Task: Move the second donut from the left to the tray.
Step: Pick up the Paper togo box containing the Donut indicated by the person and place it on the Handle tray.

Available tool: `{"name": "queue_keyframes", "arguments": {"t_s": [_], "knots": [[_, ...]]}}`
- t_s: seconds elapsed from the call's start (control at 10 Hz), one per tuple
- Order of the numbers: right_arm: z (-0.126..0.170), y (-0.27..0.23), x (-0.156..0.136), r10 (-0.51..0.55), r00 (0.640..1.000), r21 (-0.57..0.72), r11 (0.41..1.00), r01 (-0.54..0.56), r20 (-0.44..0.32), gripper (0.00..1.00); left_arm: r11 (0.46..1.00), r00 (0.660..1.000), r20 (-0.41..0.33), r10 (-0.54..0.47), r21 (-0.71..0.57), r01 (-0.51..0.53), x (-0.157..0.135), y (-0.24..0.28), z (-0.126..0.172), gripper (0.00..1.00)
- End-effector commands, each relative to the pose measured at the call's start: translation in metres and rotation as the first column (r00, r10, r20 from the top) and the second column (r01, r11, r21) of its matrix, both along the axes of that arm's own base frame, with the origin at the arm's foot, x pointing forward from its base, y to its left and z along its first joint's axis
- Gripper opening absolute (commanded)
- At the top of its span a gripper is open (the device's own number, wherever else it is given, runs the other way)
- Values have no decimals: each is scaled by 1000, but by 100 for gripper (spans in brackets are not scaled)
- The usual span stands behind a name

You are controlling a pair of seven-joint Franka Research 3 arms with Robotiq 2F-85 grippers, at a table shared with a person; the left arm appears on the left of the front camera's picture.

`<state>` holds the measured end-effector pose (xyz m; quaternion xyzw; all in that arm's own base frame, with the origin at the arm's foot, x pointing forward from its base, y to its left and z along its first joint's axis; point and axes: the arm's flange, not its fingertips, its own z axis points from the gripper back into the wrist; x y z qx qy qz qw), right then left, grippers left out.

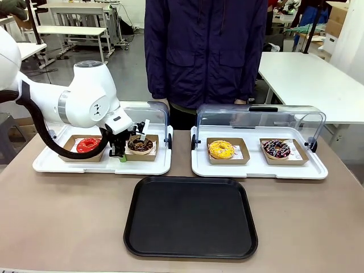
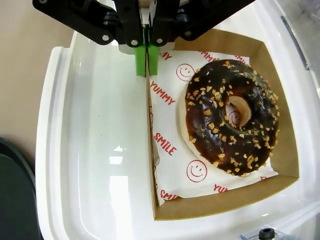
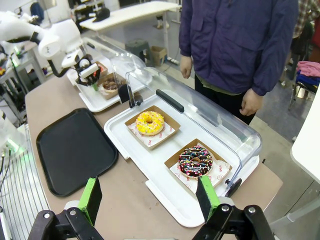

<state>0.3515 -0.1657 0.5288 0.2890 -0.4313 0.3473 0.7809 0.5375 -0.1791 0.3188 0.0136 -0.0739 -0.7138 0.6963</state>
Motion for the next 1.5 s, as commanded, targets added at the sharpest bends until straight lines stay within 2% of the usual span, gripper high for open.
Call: {"name": "queue_keyframes", "arguments": {"t_s": [0.0, 0.2, 0.5, 0.8, 1.2, 1.4], "knots": [[2, 0, 3, 9, 999, 12, 1000, -9, 34, 100, 1000, 1000, 0, 0, 0, 0, 0, 0, 0, 2], [2, 0, 3, 9, 999, 12, 1000, -9, 34, 100, 999, 997, 77, 25, -27, -23, -22, 2, 29, 2], [2, 0, 3, 9, 999, 12, 1000, -9, 34, 100, 999, 991, 132, 8, -47, -2, -45, 0, 59, 2], [2, 0, 3, 9, 999, 12, 1000, -9, 34, 100, 998, 990, 138, 22, -62, -14, -78, 3, 70, 2], [2, 0, 3, 9, 999, 12, 1000, -9, 34, 100, 992, 987, 141, 78, -112, -63, -178, -3, 85, 2], [2, 0, 3, 9, 999, 12, 1000, -9, 34, 100, 992, 985, 154, 75, -116, -57, -218, -20, 88, 2]]}}
